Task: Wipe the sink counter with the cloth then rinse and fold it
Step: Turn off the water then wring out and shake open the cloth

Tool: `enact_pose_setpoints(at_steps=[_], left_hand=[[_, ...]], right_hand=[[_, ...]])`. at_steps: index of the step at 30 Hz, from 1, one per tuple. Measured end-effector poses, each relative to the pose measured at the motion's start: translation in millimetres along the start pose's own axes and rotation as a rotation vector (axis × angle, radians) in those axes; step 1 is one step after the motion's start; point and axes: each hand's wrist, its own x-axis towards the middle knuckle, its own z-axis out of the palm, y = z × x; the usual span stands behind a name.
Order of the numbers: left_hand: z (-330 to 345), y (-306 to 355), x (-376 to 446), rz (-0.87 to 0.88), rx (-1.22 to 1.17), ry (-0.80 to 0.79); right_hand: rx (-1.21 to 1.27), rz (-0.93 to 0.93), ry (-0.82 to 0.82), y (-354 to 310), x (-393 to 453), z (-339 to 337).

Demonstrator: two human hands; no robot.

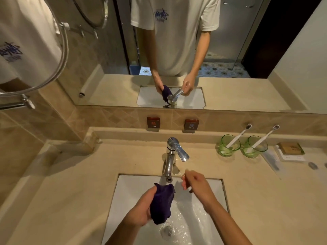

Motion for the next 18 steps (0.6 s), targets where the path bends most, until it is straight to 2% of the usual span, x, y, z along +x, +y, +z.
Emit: enact_pose_setpoints(at_steps=[2, 6, 9, 11, 13, 18], left_hand=[[-2, 4, -11, 0.061, 0.081, -0.047], [1, 7, -38, 0.146, 0.184, -0.079], [3, 6, -52, 0.185, 0.188, -0.059], [5, 7, -59, 0.199, 0.162, -0.047], [8, 8, -69, 0.211, 0.123, -0.04], [18, 11, -90, 0.2, 0.103, 0.013]], right_hand=[[-0.032, 0.063, -0.045, 23, -5, 9], [0.058, 0.144, -0.204, 34, -16, 22], [0.048, 0.008, -0.219, 27, -22, 18], [0.008, -0.083, -0.172, 22, -23, 13], [-0.065, -0.165, -0.137, 14, -27, 8], [-0.231, -0.352, -0.164, 2, -37, 0]])
